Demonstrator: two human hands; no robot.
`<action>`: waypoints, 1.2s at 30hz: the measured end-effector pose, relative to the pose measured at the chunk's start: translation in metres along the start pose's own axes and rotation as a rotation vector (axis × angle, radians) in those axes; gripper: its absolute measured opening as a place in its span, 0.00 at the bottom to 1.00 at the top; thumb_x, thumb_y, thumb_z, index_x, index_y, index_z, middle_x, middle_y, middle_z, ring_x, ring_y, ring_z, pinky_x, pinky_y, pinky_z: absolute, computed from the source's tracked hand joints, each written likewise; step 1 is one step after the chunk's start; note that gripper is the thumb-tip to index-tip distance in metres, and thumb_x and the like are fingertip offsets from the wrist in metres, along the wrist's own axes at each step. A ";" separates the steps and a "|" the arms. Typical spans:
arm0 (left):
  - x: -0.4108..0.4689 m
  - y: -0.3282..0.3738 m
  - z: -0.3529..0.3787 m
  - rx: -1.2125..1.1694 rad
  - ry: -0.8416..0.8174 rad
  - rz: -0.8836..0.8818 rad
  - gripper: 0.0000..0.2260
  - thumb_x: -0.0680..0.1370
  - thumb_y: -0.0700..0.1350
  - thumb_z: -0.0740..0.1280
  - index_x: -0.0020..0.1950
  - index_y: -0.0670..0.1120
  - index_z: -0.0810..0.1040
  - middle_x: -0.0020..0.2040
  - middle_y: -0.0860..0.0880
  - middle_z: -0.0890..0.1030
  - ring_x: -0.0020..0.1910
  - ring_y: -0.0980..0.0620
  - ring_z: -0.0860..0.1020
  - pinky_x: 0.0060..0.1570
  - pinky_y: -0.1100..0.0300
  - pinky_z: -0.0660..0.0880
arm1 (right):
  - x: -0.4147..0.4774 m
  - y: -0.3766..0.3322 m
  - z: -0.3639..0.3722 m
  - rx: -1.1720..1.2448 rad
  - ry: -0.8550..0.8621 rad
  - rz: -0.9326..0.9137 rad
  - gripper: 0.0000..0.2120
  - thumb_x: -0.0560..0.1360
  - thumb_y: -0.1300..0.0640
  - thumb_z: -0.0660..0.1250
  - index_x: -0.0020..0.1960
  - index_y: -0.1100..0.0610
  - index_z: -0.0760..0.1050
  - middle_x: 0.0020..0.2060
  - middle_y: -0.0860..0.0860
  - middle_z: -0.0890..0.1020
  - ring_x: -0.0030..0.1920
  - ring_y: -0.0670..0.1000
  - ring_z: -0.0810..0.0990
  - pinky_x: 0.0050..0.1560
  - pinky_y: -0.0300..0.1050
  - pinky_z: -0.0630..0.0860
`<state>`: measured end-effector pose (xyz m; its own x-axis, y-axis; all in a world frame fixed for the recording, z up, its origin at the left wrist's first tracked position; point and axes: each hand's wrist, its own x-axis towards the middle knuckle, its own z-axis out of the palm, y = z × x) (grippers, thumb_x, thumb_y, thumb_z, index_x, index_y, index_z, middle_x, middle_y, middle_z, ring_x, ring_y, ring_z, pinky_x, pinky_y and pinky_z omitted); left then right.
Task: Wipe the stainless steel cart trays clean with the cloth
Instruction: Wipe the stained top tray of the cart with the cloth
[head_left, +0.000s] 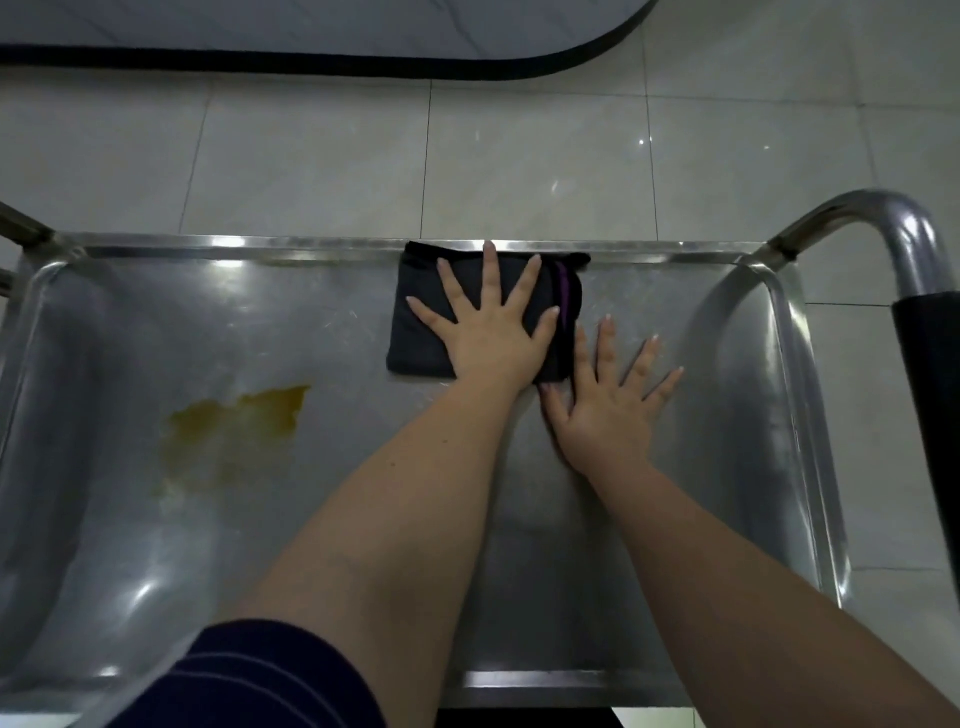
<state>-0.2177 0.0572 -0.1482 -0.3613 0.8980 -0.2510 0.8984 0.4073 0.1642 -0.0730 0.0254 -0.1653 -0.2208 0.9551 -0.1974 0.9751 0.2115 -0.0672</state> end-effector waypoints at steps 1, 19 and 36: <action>0.001 -0.006 0.000 0.000 0.009 0.004 0.30 0.75 0.72 0.41 0.76 0.69 0.39 0.80 0.53 0.37 0.75 0.33 0.32 0.60 0.22 0.32 | 0.000 0.001 0.000 0.000 0.004 -0.003 0.35 0.75 0.30 0.39 0.78 0.42 0.38 0.80 0.48 0.42 0.76 0.69 0.40 0.69 0.76 0.37; -0.005 -0.052 -0.009 0.016 0.025 -0.003 0.29 0.75 0.73 0.42 0.75 0.71 0.41 0.80 0.55 0.38 0.76 0.36 0.34 0.62 0.24 0.31 | 0.000 0.002 -0.008 -0.015 -0.065 0.000 0.32 0.74 0.28 0.35 0.76 0.34 0.34 0.78 0.43 0.37 0.75 0.67 0.34 0.68 0.75 0.33; -0.089 -0.116 0.007 0.003 0.031 0.014 0.29 0.75 0.75 0.42 0.74 0.72 0.39 0.80 0.57 0.39 0.77 0.38 0.35 0.62 0.25 0.30 | -0.001 -0.006 -0.017 -0.070 -0.109 -0.350 0.31 0.76 0.31 0.39 0.77 0.35 0.40 0.79 0.41 0.44 0.79 0.55 0.39 0.73 0.67 0.34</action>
<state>-0.2881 -0.0712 -0.1511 -0.3563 0.9084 -0.2187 0.9042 0.3942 0.1645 -0.0780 0.0270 -0.1484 -0.5382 0.7959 -0.2773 0.8386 0.5384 -0.0826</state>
